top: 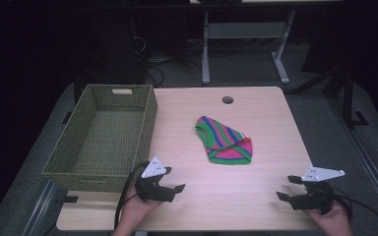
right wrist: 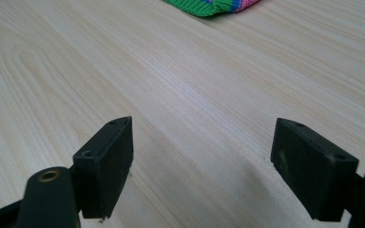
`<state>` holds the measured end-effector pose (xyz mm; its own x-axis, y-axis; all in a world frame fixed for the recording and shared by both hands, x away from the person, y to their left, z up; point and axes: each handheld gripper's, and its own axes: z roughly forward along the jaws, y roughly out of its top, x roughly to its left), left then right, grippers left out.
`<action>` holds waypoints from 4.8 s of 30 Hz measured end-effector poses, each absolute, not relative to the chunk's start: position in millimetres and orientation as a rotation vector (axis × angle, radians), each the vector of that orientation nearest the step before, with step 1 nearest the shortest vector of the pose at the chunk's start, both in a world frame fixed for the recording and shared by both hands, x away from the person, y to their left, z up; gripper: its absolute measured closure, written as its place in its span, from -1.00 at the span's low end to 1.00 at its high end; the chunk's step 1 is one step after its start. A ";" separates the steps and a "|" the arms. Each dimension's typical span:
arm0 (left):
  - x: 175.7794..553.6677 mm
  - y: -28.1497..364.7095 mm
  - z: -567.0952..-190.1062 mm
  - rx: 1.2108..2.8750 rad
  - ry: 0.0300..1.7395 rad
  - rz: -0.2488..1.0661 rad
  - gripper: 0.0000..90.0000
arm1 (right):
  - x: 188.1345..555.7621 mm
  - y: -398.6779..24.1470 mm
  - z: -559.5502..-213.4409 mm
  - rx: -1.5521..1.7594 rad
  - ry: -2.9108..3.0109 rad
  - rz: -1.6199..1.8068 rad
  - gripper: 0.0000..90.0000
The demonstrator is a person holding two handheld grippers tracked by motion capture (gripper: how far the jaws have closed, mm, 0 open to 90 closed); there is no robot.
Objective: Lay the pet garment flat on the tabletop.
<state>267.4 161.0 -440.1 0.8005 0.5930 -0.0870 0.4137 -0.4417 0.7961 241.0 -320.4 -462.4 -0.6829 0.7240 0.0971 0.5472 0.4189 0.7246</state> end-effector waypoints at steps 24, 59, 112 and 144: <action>268.1 162.8 -438.9 2.090 0.736 0.250 -0.52 | 251.6 -310.2 -438.6 1.085 2.446 1.177 -0.57; 269.6 162.9 -438.6 2.095 0.722 0.251 -0.52 | 363.9 -242.2 -383.6 1.005 2.636 1.094 -0.59; 269.2 166.2 -437.6 2.095 0.704 0.219 -0.52 | 440.1 -148.8 -443.4 0.972 2.766 0.799 -0.50; 268.5 162.7 -438.7 2.099 0.699 0.207 -0.51 | 434.4 -138.2 -449.6 0.844 2.659 0.628 0.60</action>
